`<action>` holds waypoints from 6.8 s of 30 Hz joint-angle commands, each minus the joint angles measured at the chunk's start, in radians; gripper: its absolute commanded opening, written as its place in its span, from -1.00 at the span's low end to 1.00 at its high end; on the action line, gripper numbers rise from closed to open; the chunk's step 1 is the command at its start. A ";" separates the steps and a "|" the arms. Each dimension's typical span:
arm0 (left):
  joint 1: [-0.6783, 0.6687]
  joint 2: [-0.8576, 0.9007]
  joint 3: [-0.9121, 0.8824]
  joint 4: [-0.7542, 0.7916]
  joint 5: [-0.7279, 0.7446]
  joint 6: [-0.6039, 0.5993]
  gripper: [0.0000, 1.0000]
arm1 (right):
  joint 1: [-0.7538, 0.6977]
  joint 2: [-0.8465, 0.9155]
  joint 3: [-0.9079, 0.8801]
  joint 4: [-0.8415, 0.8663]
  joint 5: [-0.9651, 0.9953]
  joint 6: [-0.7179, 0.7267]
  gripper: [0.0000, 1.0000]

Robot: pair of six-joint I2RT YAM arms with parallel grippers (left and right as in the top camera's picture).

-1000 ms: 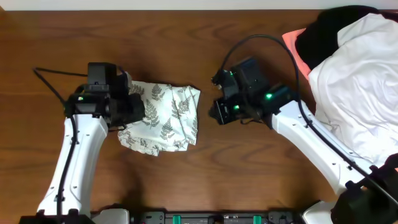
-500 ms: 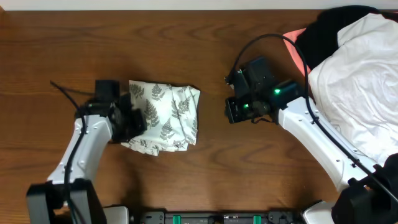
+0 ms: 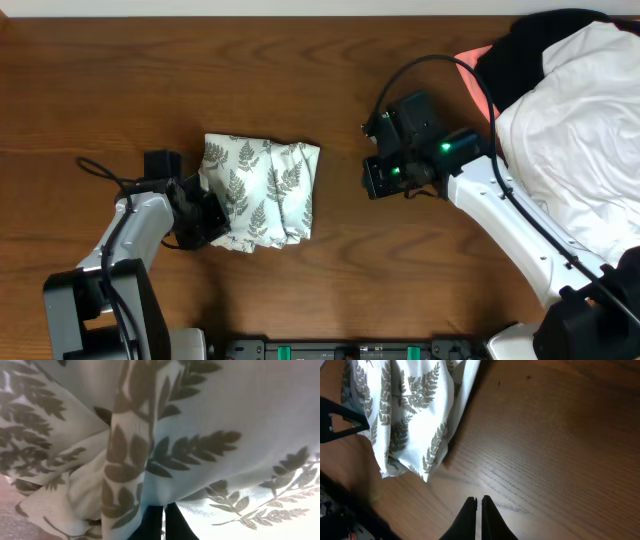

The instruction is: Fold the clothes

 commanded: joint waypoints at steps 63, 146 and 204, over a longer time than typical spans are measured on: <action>0.005 0.012 0.066 0.028 -0.131 -0.003 0.32 | 0.135 0.409 0.004 0.517 -0.140 0.167 -0.97; 0.188 0.012 0.066 0.038 -0.257 -0.168 0.73 | 0.511 0.264 0.006 0.275 0.524 -0.610 0.98; 0.188 0.012 0.066 0.031 -0.257 -0.168 0.73 | 0.601 0.186 0.093 0.179 0.322 -0.484 -0.10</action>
